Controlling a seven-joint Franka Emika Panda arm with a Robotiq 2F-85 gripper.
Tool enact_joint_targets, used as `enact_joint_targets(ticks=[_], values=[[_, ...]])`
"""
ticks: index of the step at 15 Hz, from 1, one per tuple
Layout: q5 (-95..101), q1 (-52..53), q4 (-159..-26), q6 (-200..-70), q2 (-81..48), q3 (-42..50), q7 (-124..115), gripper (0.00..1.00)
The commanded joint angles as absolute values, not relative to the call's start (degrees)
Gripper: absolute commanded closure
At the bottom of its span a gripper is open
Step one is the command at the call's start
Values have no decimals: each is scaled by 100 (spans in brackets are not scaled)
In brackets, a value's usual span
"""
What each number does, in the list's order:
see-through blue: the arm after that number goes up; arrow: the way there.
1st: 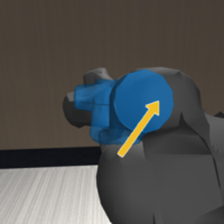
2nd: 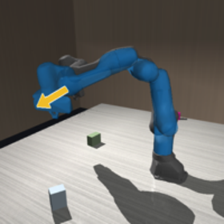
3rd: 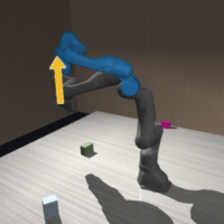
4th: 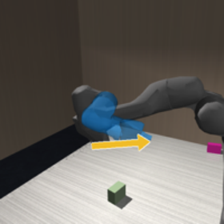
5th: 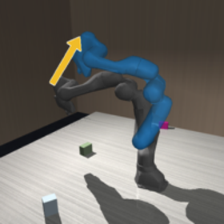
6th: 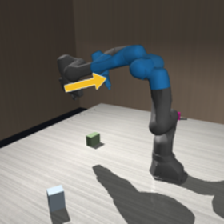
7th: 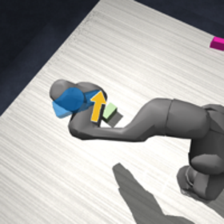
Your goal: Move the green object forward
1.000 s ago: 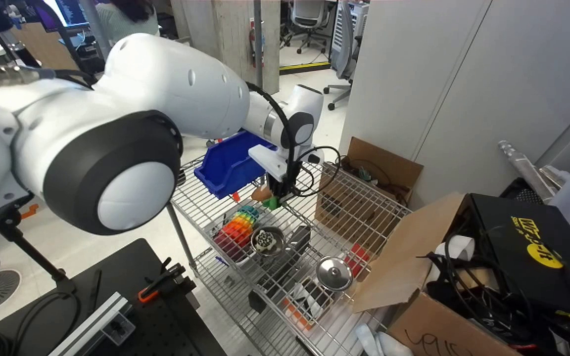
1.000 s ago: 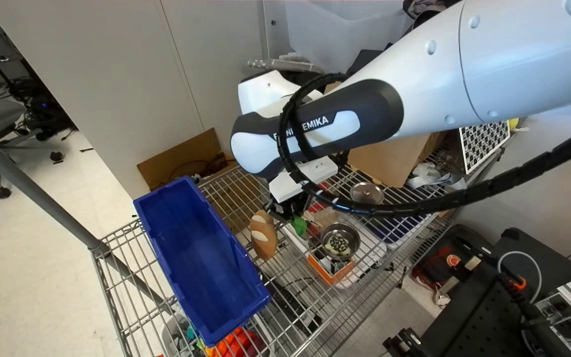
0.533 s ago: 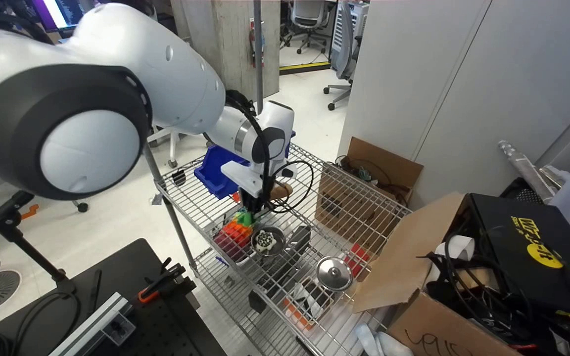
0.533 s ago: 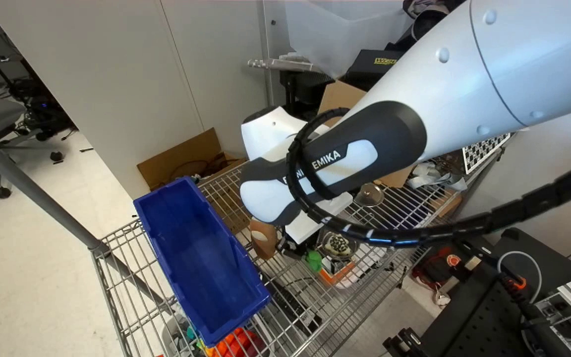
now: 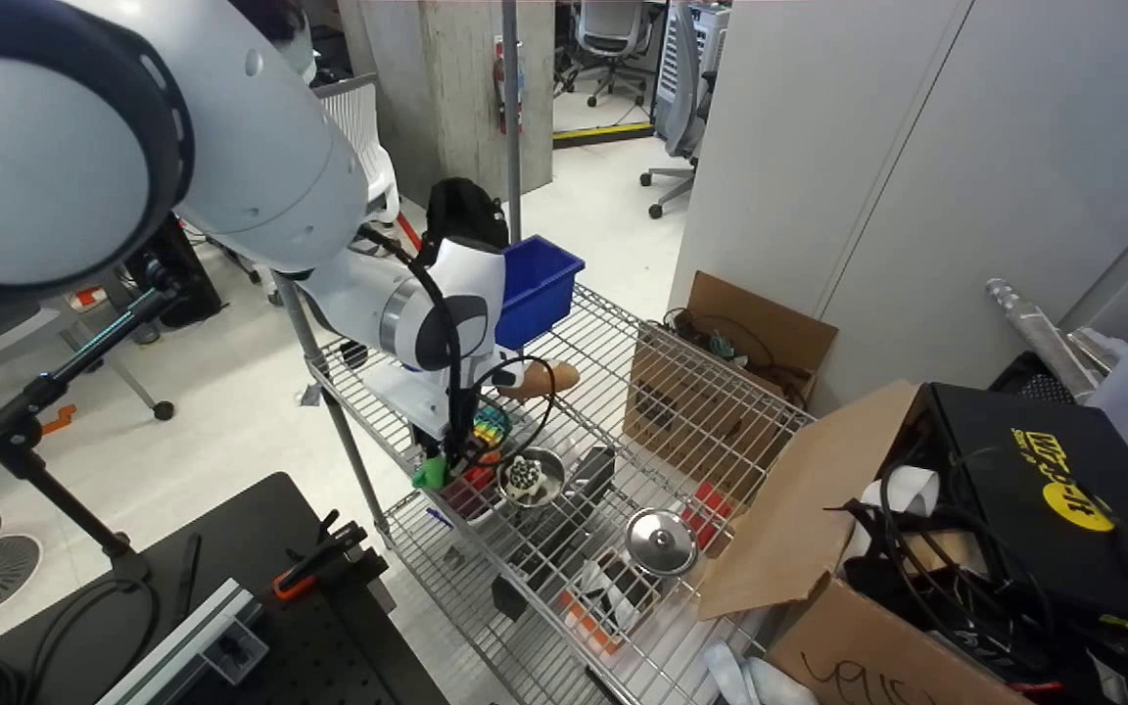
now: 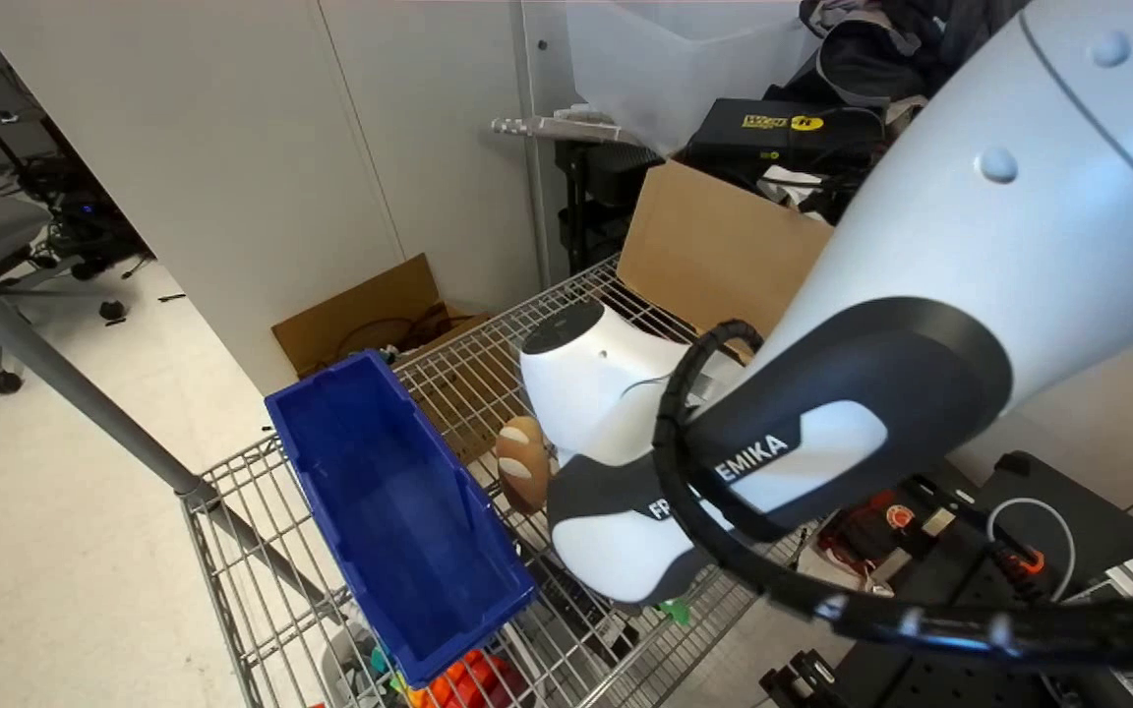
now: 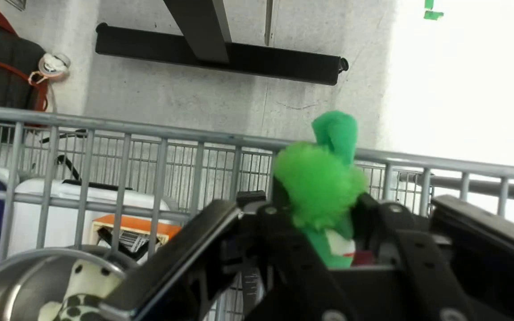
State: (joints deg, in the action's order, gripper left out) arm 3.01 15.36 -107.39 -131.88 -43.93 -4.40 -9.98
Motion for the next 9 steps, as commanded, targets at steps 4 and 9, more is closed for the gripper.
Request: enact_joint_targets(ticks=[4, 9], values=[[1225, 2114, -12895, -14788, -3122, -22, -1717, 13], [2280, 2677, -13584, -15054, -2408, 659, -2722, 0]])
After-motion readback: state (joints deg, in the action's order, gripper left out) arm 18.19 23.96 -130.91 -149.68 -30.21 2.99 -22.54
